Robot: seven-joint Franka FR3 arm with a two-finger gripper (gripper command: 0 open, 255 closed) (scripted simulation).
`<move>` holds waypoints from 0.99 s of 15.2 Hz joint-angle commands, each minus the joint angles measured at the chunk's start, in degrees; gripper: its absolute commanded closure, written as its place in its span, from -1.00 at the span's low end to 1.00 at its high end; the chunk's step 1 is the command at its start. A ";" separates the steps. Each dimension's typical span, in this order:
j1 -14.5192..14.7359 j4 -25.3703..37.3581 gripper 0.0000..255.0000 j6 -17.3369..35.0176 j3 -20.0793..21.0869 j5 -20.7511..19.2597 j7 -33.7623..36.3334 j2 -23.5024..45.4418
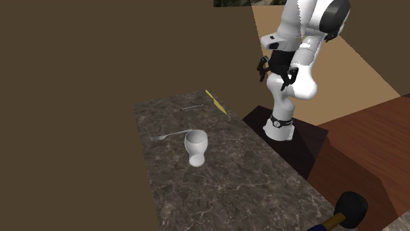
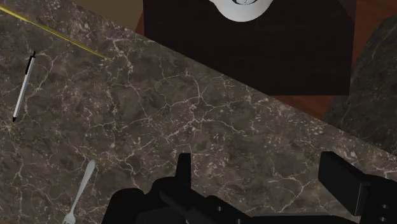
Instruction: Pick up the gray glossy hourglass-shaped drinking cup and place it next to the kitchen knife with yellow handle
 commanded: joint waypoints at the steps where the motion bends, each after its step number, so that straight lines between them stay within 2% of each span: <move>1: 0.00 0.00 -1.00 0.00 0.00 0.00 0.00 0.00; 8: -1.96 0.50 -1.00 11.13 -5.46 -3.46 -5.11 10.60; 15: -3.38 4.89 -1.00 20.81 -10.30 -4.91 -10.12 23.62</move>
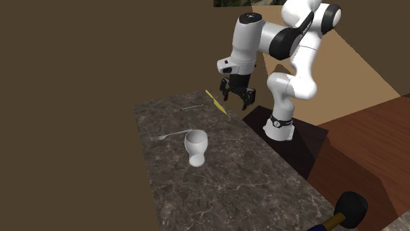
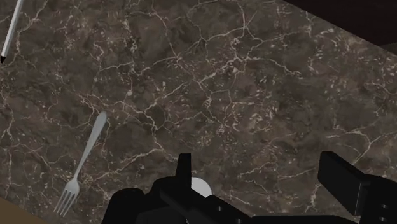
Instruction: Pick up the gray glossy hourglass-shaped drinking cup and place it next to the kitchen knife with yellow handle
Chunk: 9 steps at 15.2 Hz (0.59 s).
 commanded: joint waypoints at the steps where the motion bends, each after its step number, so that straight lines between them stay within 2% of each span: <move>1: -0.31 1.60 -1.00 2.40 -1.20 -0.07 -1.42 3.67; 9: -1.65 11.76 -1.00 9.92 -5.32 2.03 -7.94 20.45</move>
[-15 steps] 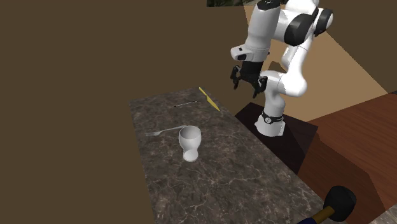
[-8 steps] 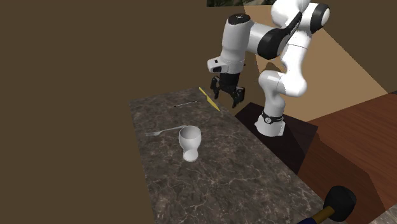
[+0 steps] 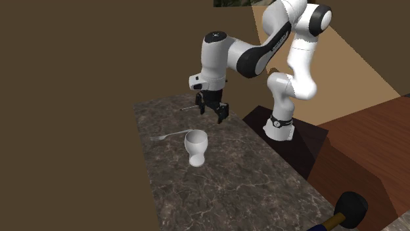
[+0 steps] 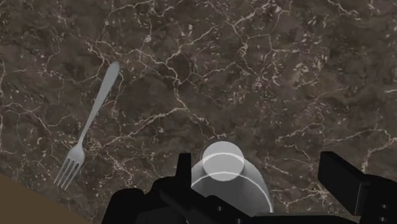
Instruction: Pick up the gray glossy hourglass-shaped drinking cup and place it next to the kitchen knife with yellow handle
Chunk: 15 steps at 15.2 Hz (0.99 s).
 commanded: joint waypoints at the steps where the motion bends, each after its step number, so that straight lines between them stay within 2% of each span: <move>1: -0.55 2.77 -1.00 1.73 -0.93 0.86 -1.95 4.27; 8: -2.82 15.47 -1.00 4.04 -2.24 5.04 -7.65 19.04; 15: -3.20 12.30 -1.00 8.99 -2.24 5.32 -7.84 20.83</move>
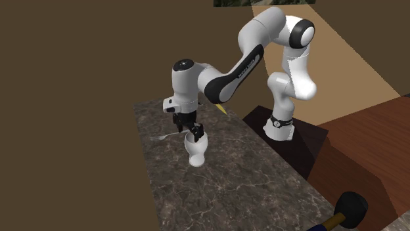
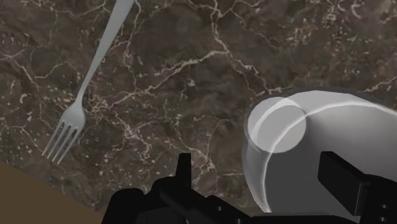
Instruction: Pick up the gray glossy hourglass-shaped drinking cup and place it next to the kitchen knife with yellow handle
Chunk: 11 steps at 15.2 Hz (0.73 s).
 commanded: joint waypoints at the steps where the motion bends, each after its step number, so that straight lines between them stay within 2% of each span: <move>1: -0.14 -0.86 -1.00 1.31 -0.04 0.08 -0.14 0.42; 8: -0.14 -0.86 -1.00 1.30 -0.04 0.07 -0.13 0.41; 9: -0.14 -0.86 1.00 1.30 -0.04 0.07 -0.13 0.41; 11: -0.14 -0.86 1.00 1.30 -0.04 0.07 -0.13 0.41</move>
